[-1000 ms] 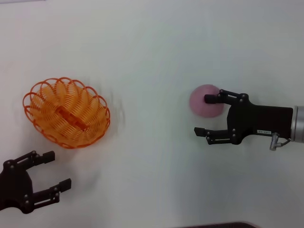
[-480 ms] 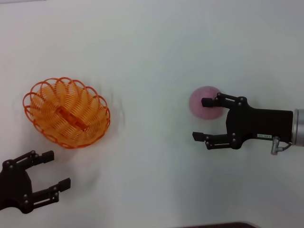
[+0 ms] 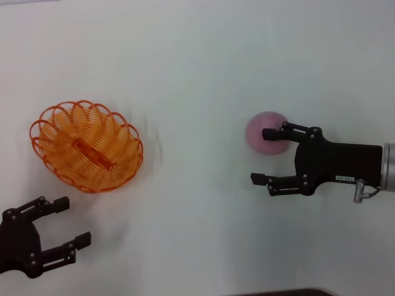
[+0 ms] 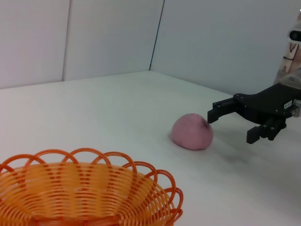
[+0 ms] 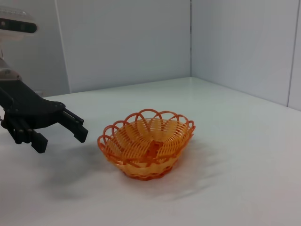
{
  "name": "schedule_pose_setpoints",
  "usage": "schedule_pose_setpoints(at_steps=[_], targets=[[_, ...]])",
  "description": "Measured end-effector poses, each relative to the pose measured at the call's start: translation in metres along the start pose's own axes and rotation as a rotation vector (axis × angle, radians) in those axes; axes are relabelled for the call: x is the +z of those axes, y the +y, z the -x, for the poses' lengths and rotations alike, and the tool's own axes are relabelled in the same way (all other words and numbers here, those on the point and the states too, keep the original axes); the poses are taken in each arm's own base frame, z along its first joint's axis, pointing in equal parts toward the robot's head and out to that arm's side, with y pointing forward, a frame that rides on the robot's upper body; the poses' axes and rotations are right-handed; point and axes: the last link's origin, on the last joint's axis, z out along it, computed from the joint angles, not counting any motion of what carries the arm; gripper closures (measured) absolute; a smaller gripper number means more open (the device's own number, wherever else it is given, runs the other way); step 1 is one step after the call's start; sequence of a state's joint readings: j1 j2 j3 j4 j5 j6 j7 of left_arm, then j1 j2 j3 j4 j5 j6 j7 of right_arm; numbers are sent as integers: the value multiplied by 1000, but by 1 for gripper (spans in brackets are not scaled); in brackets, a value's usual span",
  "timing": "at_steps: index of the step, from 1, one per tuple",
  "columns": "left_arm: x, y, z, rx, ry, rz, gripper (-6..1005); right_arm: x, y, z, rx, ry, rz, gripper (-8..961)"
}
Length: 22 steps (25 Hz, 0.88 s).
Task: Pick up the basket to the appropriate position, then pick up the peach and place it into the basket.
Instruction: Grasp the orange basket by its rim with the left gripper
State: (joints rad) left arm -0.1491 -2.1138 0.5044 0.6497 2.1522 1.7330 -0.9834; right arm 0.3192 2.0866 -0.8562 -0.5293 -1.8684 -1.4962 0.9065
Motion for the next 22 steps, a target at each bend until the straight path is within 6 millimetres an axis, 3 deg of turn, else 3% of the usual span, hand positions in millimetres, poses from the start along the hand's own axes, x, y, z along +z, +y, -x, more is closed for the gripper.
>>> schedule_pose_setpoints(at_steps=[22], targets=[[-1, -1, -1, -5, 7, -8, 188, 4, -1, 1, -11, -1, 3, 9]])
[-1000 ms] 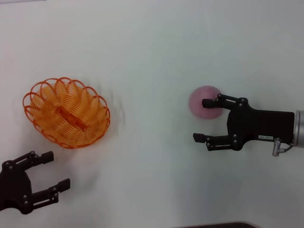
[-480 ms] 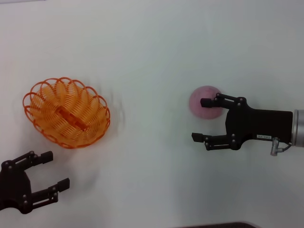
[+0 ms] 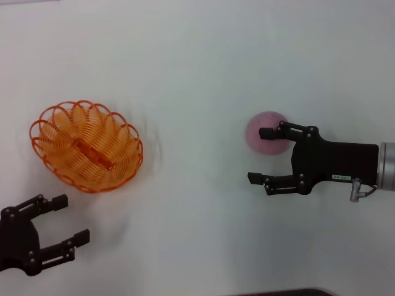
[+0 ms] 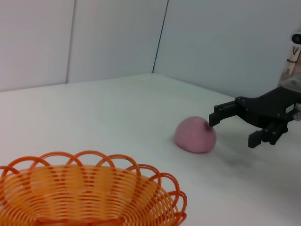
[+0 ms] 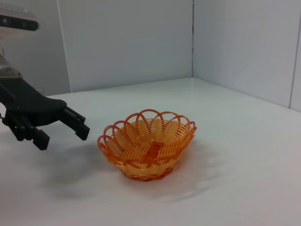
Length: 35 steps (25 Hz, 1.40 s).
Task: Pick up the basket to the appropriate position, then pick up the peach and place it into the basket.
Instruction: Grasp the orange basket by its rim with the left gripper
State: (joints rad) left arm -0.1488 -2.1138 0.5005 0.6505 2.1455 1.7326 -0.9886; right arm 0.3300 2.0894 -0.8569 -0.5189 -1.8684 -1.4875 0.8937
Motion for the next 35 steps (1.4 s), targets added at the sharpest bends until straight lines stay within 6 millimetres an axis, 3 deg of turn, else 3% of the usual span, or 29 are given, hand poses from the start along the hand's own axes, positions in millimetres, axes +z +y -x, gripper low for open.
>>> schedule_pose_setpoints(at_steps=[7, 19, 27, 35], targets=[[-5, -3, -10, -132, 42, 11, 187, 0, 0, 0, -1, 2, -2, 9], [-18, -37, -35, -597, 62, -38, 187, 2, -3, 0, -9, 11, -4, 9], [-26, -58, -44, -797, 74, -107, 188, 3, -3, 3, -14, 6, 5, 8], [-25, -81, -55, -856, 23, -174, 188, 5, -1, 2, -18, 13, 24, 9]])
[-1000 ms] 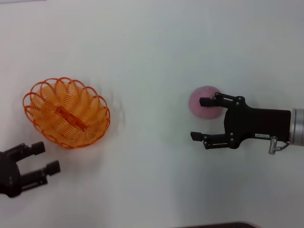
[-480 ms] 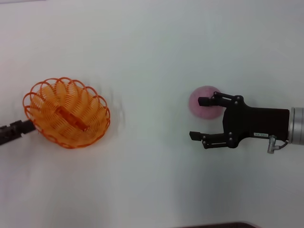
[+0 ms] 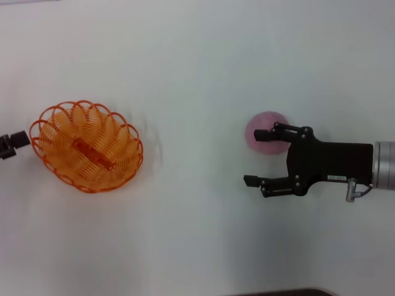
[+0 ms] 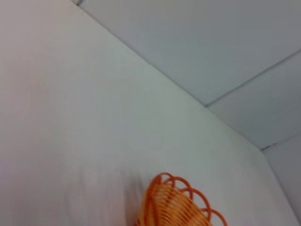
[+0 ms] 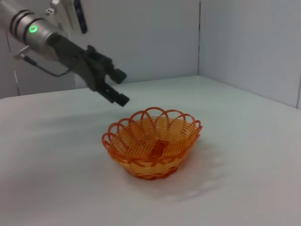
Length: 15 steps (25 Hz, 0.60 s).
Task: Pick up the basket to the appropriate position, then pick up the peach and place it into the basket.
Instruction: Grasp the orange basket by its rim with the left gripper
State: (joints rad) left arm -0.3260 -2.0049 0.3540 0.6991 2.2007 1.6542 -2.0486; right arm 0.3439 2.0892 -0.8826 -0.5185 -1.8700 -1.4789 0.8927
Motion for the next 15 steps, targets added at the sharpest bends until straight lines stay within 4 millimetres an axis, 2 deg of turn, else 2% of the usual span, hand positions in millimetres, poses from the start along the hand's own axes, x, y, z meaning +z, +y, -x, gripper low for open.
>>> schedule_pose_setpoints(at_steps=[9, 15], targets=[[8, -1, -39, -11, -64, -159, 187, 3, 3, -1, -13, 8, 23, 8], [23, 11, -66, 60, -128, -232, 187, 3, 3, -1, -13, 9, 21, 8]])
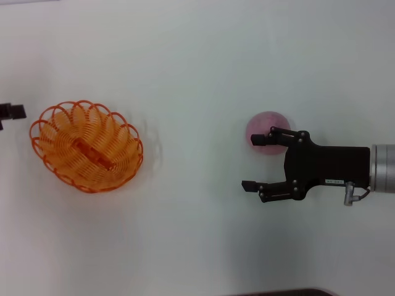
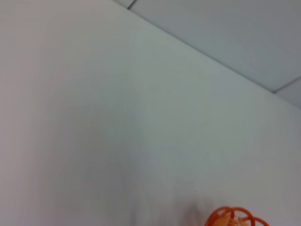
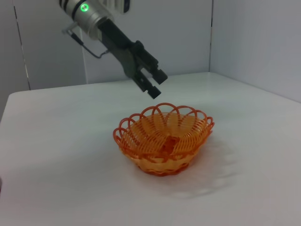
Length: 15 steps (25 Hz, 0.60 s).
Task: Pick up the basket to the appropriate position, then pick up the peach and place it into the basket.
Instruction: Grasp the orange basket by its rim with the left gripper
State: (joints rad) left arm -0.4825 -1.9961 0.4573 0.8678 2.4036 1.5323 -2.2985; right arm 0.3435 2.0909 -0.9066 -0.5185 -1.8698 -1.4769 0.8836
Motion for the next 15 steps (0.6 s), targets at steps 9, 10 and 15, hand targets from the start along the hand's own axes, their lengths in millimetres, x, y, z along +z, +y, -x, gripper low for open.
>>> schedule_pose_setpoints(at_steps=[9, 10, 15], targets=[[18, 38, -34, 273, -92, -20, 189, 0, -1, 0, -2, 0, 0, 8], [21, 42, -36, 298, -108, -21, 190, 1, -1, 0, -2, 1, 0, 8], [33, 57, -44, 407, -185, -43, 193, 1, -1, 1, -2, 1, 2, 8]])
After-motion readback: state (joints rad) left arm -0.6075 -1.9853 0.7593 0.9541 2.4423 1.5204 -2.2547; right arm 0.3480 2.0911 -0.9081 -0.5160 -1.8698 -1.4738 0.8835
